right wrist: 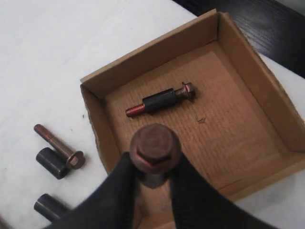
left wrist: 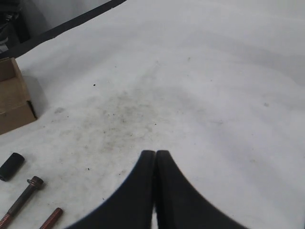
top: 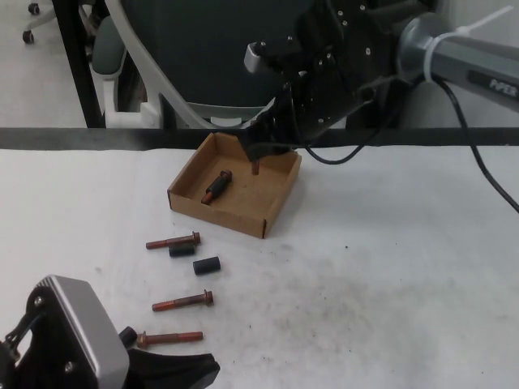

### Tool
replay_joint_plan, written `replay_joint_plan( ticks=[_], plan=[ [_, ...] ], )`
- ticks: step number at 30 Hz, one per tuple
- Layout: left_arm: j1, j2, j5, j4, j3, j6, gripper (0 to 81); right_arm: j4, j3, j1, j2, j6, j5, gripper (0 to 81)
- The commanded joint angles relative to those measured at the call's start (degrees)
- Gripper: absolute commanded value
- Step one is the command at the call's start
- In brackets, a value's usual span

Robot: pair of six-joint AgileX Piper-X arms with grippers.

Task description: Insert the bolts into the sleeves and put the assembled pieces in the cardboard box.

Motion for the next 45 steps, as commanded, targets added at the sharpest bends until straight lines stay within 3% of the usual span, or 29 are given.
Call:
replay_joint_plan(
  ticks=[1, 19, 31, 34, 38, 40, 42, 45],
  plan=[
    [0.1, -0.3, 0.1, -1.3, 0.1, -0.1, 0.3, 2.0, -5.4, -1.1, 4.0, -0.4, -2.4, 0.2],
    [0.1, -0.3, 0.1, -1.5, 0.1, -0.1, 0.3, 9.6, -13.9, -2.2, 15.7, 0.9, -5.4, 0.2],
    [0.1, -0.3, 0.1, -1.5, 0.1, -0.1, 0.3, 11.0, -14.4, -2.2, 16.5, 1.1, -5.4, 0.6],
    [0.1, -0.3, 1.3, -1.6, 0.1, -0.1, 0.3, 11.0, -14.4, -2.2, 16.5, 1.1, -5.3, 9.6],
    [0.1, -0.3, 2.6, -2.3, 0.1, -0.1, 0.3, 11.0, -14.4, -2.2, 16.5, 2.7, -4.3, 35.4],
    [0.1, -0.3, 2.6, -2.3, 0.1, -0.1, 0.3, 11.0, -14.4, -2.2, 16.5, 3.8, -2.9, 44.2],
    [0.1, -0.3, 2.6, -2.3, 0.1, -0.1, 0.3, 11.0, -14.4, -2.2, 16.5, 4.3, -2.5, 44.7],
    [0.1, -0.3, 2.6, -2.3, 0.1, -0.1, 0.3, 11.0, -14.4, -2.2, 16.5, 4.3, -2.5, 37.8]
  ],
)
